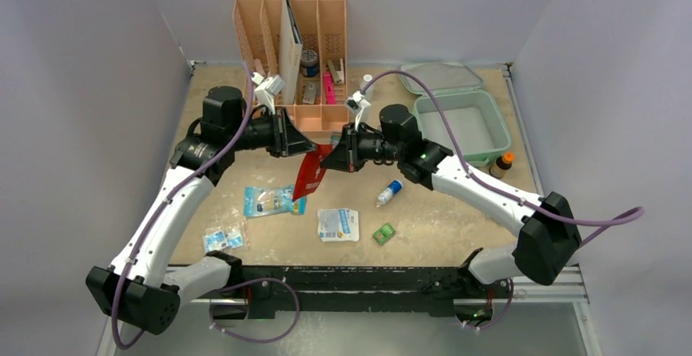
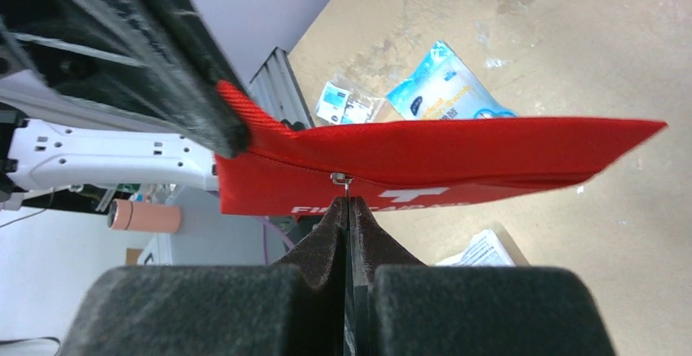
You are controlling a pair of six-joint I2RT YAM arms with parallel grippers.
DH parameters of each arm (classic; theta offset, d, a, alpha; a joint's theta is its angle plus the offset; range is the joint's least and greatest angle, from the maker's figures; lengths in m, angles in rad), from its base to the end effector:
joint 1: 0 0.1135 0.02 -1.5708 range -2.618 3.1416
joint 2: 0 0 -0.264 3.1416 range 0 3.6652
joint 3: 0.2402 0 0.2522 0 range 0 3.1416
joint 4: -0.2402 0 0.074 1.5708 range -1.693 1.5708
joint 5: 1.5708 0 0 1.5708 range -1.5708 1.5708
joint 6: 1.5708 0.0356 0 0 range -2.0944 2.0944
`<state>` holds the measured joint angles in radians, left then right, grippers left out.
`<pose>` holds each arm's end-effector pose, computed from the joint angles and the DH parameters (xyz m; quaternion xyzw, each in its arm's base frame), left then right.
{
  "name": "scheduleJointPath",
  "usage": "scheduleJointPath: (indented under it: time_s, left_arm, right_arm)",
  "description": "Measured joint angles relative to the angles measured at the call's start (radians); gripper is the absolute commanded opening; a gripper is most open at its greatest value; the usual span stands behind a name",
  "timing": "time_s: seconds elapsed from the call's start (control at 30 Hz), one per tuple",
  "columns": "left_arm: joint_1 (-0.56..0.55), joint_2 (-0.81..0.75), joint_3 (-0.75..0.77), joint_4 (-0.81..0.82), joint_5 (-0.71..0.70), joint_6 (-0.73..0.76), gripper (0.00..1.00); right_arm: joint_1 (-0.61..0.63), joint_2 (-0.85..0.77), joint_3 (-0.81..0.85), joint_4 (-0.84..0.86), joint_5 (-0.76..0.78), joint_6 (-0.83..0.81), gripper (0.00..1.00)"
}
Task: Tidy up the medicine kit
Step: Zip the medicine pouch.
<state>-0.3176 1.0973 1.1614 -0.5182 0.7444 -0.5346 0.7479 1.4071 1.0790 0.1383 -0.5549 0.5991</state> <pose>0.2112 -0.0948 0.3801 0.1060 0.8063 -0.4848 0.3219 0.2296 0.2386 0.3322 -0.2291 0.7264 0.5471 0.3471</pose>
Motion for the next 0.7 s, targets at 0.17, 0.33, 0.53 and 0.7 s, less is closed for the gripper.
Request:
scheduleJointPath:
  time_s: [0.17,0.33,0.53,0.7]
  left_arm:
    - [0.0,0.0,0.043,-0.061,0.008,0.042,0.0]
    - [0.0,0.0,0.08,-0.113,-0.008,0.093,0.0]
    - [0.0,-0.01,0.088,-0.158,-0.042,0.135,0.0]
    - [0.0,-0.019,0.091,-0.18,-0.068,0.163,0.0]
  right_arm:
    - [-0.004,0.0,0.0,-0.064,0.042,-0.033,0.0]
    - [-0.024,0.0,-0.008,-0.108,0.07,-0.046,0.0]
    - [-0.042,0.0,-0.025,-0.16,0.103,-0.063,0.0]
    - [-0.061,-0.008,-0.045,-0.195,0.132,-0.076,0.0]
